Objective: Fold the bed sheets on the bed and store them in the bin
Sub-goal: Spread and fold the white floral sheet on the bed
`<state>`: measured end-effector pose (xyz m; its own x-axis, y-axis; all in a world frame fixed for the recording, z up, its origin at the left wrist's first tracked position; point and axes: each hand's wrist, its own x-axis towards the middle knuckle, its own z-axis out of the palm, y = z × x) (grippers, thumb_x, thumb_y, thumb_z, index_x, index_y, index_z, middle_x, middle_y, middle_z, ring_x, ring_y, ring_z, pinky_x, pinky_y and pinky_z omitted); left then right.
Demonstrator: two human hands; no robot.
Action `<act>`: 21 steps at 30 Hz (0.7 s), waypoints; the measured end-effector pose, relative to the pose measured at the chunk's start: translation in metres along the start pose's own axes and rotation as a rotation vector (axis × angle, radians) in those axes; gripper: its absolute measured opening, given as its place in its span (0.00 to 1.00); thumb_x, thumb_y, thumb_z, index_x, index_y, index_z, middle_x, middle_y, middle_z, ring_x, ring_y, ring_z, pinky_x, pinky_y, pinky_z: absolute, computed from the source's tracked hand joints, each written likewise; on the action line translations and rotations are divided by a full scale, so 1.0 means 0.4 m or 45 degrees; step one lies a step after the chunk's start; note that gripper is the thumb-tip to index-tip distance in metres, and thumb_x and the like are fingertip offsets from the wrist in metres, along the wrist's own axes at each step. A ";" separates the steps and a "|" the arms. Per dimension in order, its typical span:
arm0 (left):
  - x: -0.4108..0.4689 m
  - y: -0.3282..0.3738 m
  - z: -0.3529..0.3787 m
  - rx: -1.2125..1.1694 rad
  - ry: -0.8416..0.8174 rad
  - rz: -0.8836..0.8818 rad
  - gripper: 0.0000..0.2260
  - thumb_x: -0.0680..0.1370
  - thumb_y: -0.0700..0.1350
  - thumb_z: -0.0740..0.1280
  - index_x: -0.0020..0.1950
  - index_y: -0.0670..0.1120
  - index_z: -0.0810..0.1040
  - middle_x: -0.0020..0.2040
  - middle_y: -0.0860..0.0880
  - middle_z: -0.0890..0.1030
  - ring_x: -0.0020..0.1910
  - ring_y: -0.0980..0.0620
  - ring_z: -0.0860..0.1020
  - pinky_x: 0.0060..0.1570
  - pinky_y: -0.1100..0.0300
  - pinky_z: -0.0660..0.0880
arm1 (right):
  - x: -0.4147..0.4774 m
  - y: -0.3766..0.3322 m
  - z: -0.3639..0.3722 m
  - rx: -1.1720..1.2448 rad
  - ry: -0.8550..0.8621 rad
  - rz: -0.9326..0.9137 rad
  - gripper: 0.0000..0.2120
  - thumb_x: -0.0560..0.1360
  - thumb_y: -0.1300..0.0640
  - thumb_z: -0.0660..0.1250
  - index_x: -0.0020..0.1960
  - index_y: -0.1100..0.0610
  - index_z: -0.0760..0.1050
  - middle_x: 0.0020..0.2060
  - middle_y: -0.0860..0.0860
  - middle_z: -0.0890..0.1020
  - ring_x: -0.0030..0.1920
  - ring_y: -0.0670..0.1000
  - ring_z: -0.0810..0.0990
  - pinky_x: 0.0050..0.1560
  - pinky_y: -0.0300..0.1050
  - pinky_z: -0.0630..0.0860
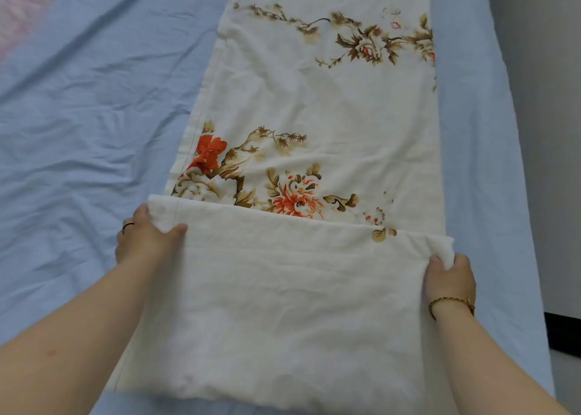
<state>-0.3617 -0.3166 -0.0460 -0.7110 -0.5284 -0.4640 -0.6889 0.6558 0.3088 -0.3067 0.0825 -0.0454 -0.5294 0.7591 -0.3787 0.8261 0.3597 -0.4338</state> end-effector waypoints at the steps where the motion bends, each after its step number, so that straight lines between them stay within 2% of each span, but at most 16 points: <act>1: 0.007 -0.003 -0.004 -0.067 -0.031 -0.003 0.32 0.74 0.49 0.68 0.73 0.42 0.58 0.70 0.39 0.65 0.69 0.38 0.63 0.65 0.47 0.63 | 0.000 -0.002 0.002 -0.002 0.019 -0.006 0.15 0.79 0.57 0.56 0.61 0.65 0.67 0.57 0.63 0.74 0.55 0.62 0.74 0.52 0.51 0.69; 4: 0.016 -0.009 -0.006 -0.181 -0.080 0.028 0.25 0.77 0.45 0.65 0.72 0.41 0.62 0.69 0.38 0.68 0.66 0.37 0.67 0.62 0.48 0.65 | -0.002 -0.010 0.008 0.014 0.118 -0.020 0.15 0.79 0.59 0.56 0.62 0.66 0.68 0.60 0.64 0.72 0.58 0.63 0.72 0.56 0.55 0.68; 7: -0.001 -0.001 0.010 0.012 0.204 0.091 0.23 0.78 0.42 0.61 0.72 0.41 0.62 0.70 0.37 0.65 0.68 0.37 0.63 0.66 0.47 0.58 | -0.019 -0.031 0.018 -0.041 0.336 -0.093 0.21 0.77 0.63 0.59 0.68 0.65 0.64 0.69 0.63 0.65 0.68 0.64 0.63 0.67 0.57 0.59; 9: -0.029 0.015 0.031 0.092 0.317 0.240 0.23 0.79 0.41 0.60 0.74 0.41 0.61 0.74 0.38 0.60 0.72 0.39 0.59 0.70 0.49 0.49 | -0.051 -0.052 0.059 -0.070 0.364 -0.227 0.25 0.75 0.59 0.60 0.70 0.66 0.62 0.71 0.65 0.61 0.71 0.65 0.60 0.68 0.59 0.56; 10: -0.050 0.025 0.052 0.134 0.307 0.396 0.22 0.79 0.40 0.60 0.73 0.41 0.62 0.74 0.38 0.60 0.72 0.38 0.60 0.70 0.48 0.48 | -0.076 -0.062 0.094 -0.091 0.339 -0.334 0.27 0.73 0.55 0.58 0.69 0.68 0.63 0.70 0.67 0.63 0.69 0.67 0.62 0.68 0.60 0.58; 12: -0.090 0.044 0.114 0.278 0.204 0.799 0.19 0.76 0.41 0.58 0.67 0.39 0.71 0.68 0.35 0.70 0.65 0.35 0.71 0.67 0.46 0.54 | -0.152 -0.082 0.186 -0.233 0.137 -0.668 0.31 0.68 0.50 0.53 0.66 0.67 0.67 0.64 0.67 0.71 0.65 0.66 0.69 0.65 0.57 0.61; 13: -0.106 0.053 0.142 0.403 0.074 0.923 0.20 0.74 0.44 0.56 0.64 0.40 0.75 0.65 0.35 0.73 0.61 0.35 0.74 0.65 0.48 0.56 | -0.193 -0.090 0.243 -0.385 0.039 -0.877 0.29 0.67 0.49 0.53 0.64 0.64 0.67 0.61 0.65 0.75 0.63 0.63 0.71 0.63 0.54 0.61; 14: -0.120 0.064 0.164 0.518 -0.027 0.971 0.24 0.74 0.47 0.52 0.64 0.42 0.75 0.66 0.37 0.73 0.62 0.36 0.74 0.64 0.50 0.53 | -0.234 -0.093 0.294 -0.553 -0.021 -1.073 0.28 0.66 0.49 0.53 0.62 0.60 0.67 0.59 0.61 0.78 0.61 0.60 0.72 0.62 0.54 0.59; 15: -0.133 0.072 0.177 0.601 -0.158 0.938 0.29 0.73 0.52 0.45 0.70 0.46 0.69 0.71 0.40 0.66 0.69 0.39 0.67 0.66 0.50 0.46 | -0.268 -0.097 0.329 -0.682 -0.077 -1.216 0.26 0.65 0.48 0.53 0.61 0.56 0.66 0.58 0.58 0.80 0.61 0.57 0.70 0.63 0.54 0.56; 16: -0.131 0.072 0.194 0.634 -0.162 0.941 0.33 0.71 0.56 0.36 0.75 0.50 0.55 0.76 0.45 0.52 0.75 0.45 0.52 0.65 0.50 0.35 | -0.283 -0.095 0.351 -0.742 -0.145 -1.288 0.25 0.66 0.47 0.52 0.61 0.54 0.66 0.58 0.56 0.80 0.62 0.55 0.68 0.66 0.53 0.52; 17: -0.120 0.063 0.201 0.682 -0.137 0.946 0.34 0.66 0.58 0.29 0.73 0.53 0.40 0.73 0.50 0.37 0.73 0.51 0.38 0.60 0.50 0.25 | -0.277 -0.092 0.357 -0.774 -0.216 -1.326 0.25 0.67 0.46 0.52 0.62 0.53 0.65 0.59 0.54 0.79 0.64 0.53 0.66 0.67 0.52 0.49; 18: -0.103 0.054 0.202 0.749 -0.148 0.947 0.34 0.63 0.60 0.25 0.68 0.55 0.31 0.68 0.52 0.29 0.68 0.55 0.30 0.54 0.50 0.19 | -0.252 -0.088 0.348 -0.815 -0.255 -1.372 0.23 0.70 0.45 0.51 0.62 0.53 0.65 0.60 0.54 0.79 0.66 0.53 0.63 0.68 0.51 0.47; 20: -0.069 0.046 0.184 0.848 -0.204 0.968 0.33 0.60 0.63 0.24 0.64 0.56 0.26 0.64 0.53 0.25 0.64 0.57 0.26 0.48 0.50 0.14 | -0.171 -0.051 0.308 -0.914 -0.223 -1.487 0.23 0.78 0.42 0.42 0.64 0.53 0.64 0.64 0.52 0.75 0.74 0.50 0.53 0.70 0.49 0.45; 21: -0.053 0.042 0.177 0.848 -0.198 0.975 0.34 0.59 0.65 0.24 0.64 0.56 0.25 0.64 0.53 0.25 0.64 0.57 0.26 0.47 0.51 0.13 | -0.125 -0.026 0.278 -0.971 -0.182 -1.472 0.26 0.79 0.42 0.37 0.65 0.54 0.64 0.65 0.52 0.72 0.75 0.49 0.47 0.71 0.48 0.44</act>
<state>-0.3482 -0.2564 -0.0898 -0.8682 0.2025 -0.4531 0.1938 0.9788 0.0661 -0.3105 -0.0194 -0.1128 -0.9531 -0.2132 -0.2146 -0.2130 0.9768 -0.0243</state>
